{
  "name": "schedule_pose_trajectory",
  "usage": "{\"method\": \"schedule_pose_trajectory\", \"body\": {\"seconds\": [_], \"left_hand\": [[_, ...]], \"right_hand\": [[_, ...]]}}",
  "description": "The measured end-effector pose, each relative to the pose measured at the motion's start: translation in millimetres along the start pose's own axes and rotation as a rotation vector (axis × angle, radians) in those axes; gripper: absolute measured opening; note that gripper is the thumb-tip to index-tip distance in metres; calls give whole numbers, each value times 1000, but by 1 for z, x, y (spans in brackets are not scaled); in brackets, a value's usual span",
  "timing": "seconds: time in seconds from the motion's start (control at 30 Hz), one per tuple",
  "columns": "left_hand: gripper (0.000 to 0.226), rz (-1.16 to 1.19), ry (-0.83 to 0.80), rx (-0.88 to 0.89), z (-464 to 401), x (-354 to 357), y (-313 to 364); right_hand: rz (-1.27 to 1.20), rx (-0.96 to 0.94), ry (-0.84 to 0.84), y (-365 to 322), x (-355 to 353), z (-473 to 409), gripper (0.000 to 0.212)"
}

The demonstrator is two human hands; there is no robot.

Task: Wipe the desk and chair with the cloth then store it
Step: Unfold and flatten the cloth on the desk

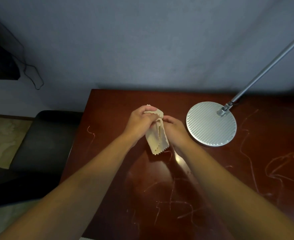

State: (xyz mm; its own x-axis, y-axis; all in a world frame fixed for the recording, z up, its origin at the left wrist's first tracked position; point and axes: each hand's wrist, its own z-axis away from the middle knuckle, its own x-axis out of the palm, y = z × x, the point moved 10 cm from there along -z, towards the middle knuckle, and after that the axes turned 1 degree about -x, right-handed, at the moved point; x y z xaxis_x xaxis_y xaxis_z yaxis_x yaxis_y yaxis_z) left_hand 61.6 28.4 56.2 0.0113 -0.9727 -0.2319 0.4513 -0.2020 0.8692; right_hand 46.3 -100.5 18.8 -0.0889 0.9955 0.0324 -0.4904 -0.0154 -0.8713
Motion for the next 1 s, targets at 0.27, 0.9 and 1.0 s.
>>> {"method": "schedule_pose_trajectory", "body": {"seconds": [0.27,0.9,1.0], "left_hand": [[33,-86,-45,114,24,-67,6],[53,203,-133,32,19,-208,-24],[55,344,-263,-34,25,-199,-21]], "right_hand": [[-322,107,-202,-2,78,22,37],[-420,181,37,8,200,21,41],[-459,132,-138,-10,235,27,38]]}}
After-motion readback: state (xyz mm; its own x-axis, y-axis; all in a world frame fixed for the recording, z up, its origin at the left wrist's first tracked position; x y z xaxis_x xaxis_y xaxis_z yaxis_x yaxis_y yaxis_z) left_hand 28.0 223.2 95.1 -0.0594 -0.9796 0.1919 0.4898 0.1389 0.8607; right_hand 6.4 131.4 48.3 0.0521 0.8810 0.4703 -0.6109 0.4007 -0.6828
